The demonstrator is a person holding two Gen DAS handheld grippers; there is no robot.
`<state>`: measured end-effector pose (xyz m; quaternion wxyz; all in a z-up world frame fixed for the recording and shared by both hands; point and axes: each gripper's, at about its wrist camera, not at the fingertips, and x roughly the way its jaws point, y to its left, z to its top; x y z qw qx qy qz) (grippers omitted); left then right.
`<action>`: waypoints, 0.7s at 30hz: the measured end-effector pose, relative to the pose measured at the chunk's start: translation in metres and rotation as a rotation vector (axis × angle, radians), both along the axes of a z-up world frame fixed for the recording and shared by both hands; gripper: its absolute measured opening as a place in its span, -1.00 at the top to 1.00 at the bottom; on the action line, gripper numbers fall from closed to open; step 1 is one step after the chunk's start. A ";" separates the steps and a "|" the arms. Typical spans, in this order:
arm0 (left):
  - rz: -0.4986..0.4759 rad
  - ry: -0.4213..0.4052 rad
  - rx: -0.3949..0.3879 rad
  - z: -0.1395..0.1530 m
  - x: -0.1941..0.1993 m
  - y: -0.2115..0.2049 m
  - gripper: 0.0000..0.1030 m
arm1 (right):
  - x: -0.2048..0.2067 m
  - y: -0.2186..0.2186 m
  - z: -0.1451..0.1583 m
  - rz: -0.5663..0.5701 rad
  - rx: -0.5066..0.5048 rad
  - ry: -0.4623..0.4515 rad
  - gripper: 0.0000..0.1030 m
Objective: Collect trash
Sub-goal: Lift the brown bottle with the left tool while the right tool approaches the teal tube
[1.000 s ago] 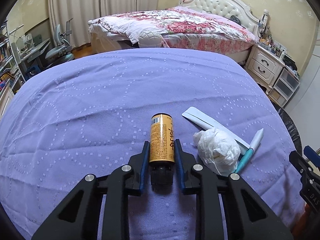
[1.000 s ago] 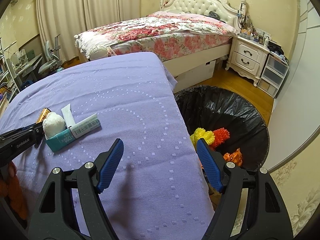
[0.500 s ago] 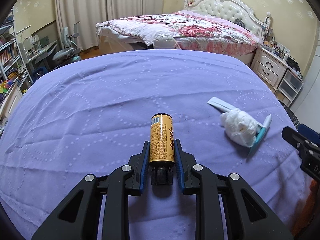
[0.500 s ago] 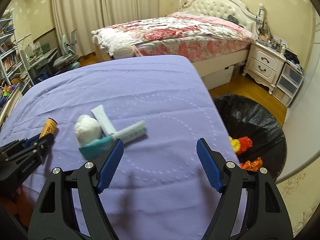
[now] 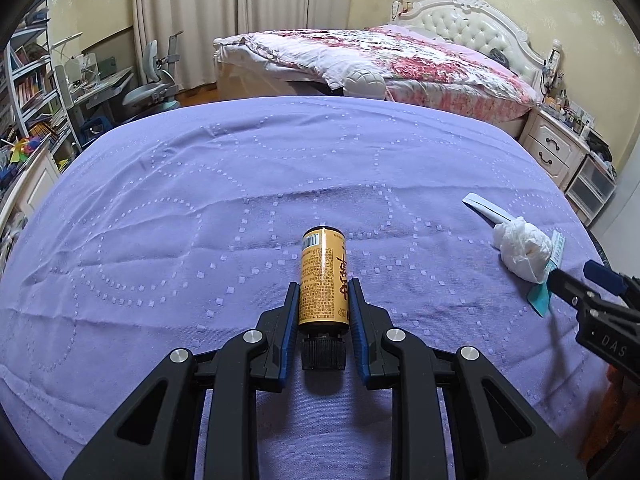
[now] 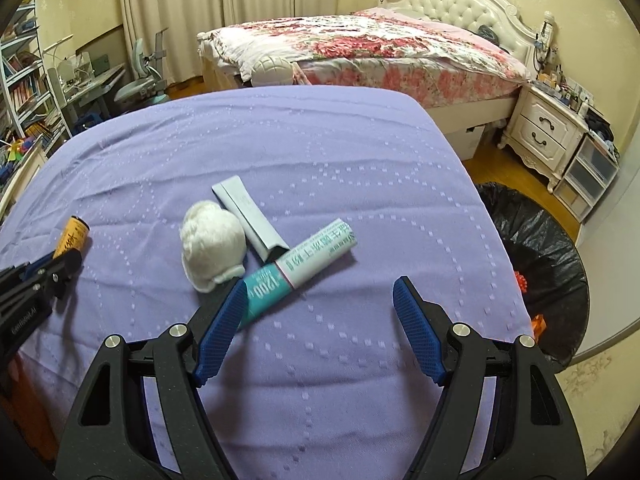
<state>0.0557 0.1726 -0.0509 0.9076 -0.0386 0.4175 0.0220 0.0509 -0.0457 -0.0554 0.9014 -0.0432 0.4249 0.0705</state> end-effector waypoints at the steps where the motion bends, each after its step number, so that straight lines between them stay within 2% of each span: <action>1: -0.002 0.000 -0.001 0.000 0.000 0.000 0.52 | 0.000 -0.002 -0.001 -0.003 -0.004 0.004 -0.43; 10: -0.001 -0.004 -0.018 0.000 -0.002 0.005 0.52 | 0.008 -0.007 0.007 -0.043 0.013 -0.006 -0.43; 21: -0.001 -0.005 -0.021 0.000 -0.002 0.006 0.52 | 0.021 0.013 -0.005 -0.043 -0.045 0.020 -0.43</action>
